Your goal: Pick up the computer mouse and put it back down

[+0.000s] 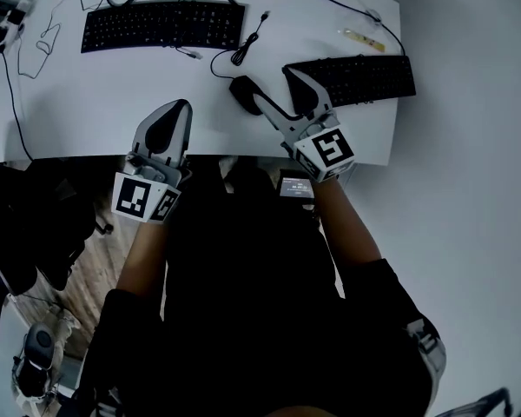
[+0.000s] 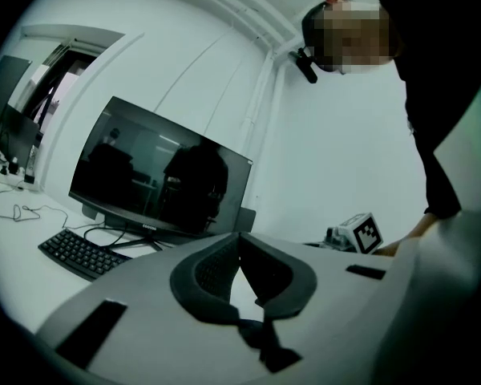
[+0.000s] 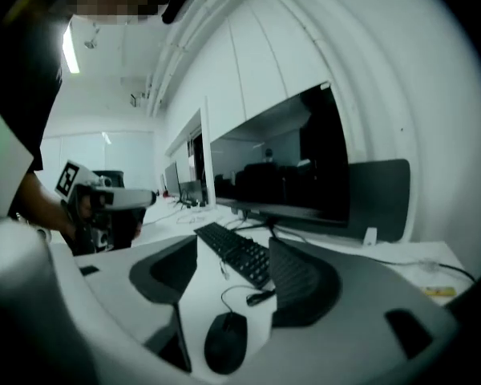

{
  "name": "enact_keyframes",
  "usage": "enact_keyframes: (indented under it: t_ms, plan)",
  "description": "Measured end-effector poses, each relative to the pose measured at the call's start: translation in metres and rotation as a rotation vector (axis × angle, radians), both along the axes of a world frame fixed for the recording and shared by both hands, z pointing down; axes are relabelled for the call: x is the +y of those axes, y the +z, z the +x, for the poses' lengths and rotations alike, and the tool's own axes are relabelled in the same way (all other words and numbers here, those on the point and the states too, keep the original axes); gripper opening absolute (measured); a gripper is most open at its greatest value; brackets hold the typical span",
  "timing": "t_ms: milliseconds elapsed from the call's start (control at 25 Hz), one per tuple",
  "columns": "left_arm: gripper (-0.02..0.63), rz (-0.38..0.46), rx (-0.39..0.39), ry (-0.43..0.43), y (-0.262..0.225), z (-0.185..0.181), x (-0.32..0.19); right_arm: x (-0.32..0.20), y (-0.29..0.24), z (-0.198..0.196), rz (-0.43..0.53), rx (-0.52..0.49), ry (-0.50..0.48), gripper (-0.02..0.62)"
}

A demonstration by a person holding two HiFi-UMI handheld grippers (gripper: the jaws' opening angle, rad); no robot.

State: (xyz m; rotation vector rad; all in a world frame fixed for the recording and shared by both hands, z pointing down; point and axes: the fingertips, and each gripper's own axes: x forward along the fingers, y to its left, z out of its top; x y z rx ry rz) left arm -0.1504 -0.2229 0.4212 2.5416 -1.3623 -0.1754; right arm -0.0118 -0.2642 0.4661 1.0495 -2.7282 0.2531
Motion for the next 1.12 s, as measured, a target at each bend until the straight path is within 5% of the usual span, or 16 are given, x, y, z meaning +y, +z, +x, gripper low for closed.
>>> enact_keyframes:
  t_ms: [160, 480, 720, 1120]
  plan:
    - [-0.005, 0.055, -0.013, -0.015, -0.033, 0.002, 0.01, 0.016, -0.074, 0.023, 0.123, -0.063, 0.002, 0.254]
    - [-0.005, 0.169, -0.05, -0.054, -0.089, 0.006, 0.029, 0.058, -0.165, 0.064, 0.271, -0.221, 0.022, 0.079]
    - [-0.005, 0.227, -0.057, -0.077, -0.118, 0.013, 0.048, 0.092, -0.176, 0.1, 0.312, -0.259, 0.079, 0.003]
    - [-0.005, 0.227, -0.092, -0.132, -0.11, 0.021, 0.075, 0.105, -0.137, 0.135, 0.284, -0.216, 0.188, 0.003]
